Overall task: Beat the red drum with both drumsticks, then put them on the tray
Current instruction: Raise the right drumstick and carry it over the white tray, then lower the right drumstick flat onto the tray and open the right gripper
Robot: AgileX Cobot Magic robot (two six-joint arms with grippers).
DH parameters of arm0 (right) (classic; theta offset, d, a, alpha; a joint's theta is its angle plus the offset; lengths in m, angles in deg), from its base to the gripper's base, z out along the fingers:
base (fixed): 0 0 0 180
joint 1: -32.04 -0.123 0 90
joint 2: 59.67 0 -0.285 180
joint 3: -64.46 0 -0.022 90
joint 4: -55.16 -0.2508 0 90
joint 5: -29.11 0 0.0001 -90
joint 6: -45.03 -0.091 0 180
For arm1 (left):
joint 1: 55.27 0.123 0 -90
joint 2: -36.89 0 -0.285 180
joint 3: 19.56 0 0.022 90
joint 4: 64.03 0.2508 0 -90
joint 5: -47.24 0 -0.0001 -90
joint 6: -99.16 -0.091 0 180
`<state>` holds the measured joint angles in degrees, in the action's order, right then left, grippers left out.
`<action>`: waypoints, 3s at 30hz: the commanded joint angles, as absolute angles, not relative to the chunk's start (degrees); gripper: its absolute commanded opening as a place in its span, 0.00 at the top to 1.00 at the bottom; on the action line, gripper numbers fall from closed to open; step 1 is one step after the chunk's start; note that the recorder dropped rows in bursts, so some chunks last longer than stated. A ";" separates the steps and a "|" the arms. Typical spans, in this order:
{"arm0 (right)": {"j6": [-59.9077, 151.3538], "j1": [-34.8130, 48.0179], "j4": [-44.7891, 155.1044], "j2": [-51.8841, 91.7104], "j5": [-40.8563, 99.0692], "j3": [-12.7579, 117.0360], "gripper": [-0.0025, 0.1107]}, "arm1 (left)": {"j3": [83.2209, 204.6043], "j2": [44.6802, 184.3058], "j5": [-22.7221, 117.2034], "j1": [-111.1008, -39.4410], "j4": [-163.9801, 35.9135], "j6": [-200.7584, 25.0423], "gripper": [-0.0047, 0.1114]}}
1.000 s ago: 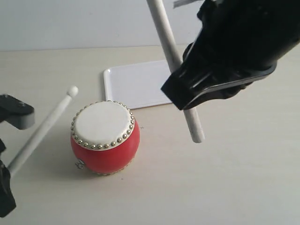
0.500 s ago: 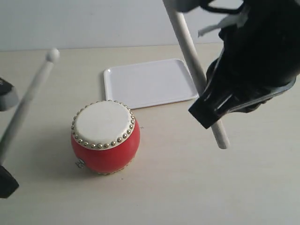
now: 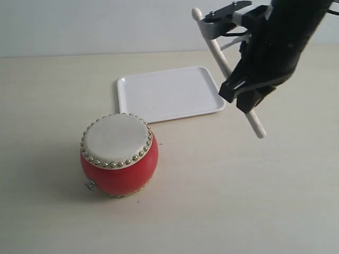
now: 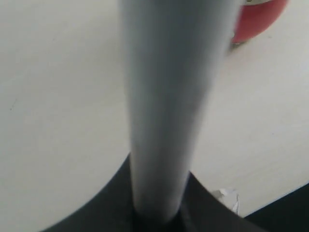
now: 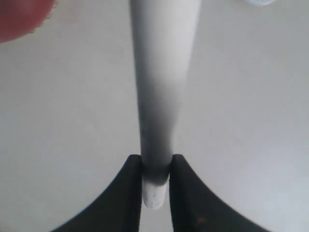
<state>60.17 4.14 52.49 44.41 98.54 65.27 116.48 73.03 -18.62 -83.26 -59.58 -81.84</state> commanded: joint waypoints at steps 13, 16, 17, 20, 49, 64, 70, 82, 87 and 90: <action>97.60 4.35 71.86 67.02 78.51 84.24 0.98 | 114.95 68.40 -18.23 -83.25 -59.32 -74.60 0.96; 107.16 4.46 71.86 68.09 73.62 84.24 0.98 | 114.95 68.40 -18.23 -83.25 -59.32 -74.60 0.96; 108.98 4.56 71.98 68.50 72.52 84.24 0.98 | 114.95 68.40 -18.23 -83.25 -59.32 -74.60 0.96; 114.88 5.21 72.33 69.63 71.63 84.24 0.98 | 114.95 68.40 -17.95 -83.25 -59.22 -76.20 0.96; 107.48 3.97 69.83 81.21 78.07 96.12 0.98 | 114.95 68.40 -16.55 -83.25 -60.01 -76.51 0.96; 98.21 2.03 78.04 84.36 73.35 96.21 0.98 | 114.95 68.40 -16.49 -83.25 -60.15 -76.51 0.96; 93.29 2.03 79.60 84.36 72.30 96.21 0.98 | 114.95 68.40 -16.37 -83.25 -60.15 -76.51 0.96; 94.59 2.03 79.59 85.19 71.81 96.21 0.98 | 114.95 68.40 -16.37 -83.25 -60.15 -76.51 0.96; 94.59 2.03 79.44 85.16 71.81 96.21 0.97 | 114.95 68.40 -16.37 -83.25 -60.15 -76.51 0.96; 94.59 2.03 78.88 85.16 71.81 96.21 0.91 | 114.95 68.40 -16.37 -83.25 -60.15 -76.51 0.96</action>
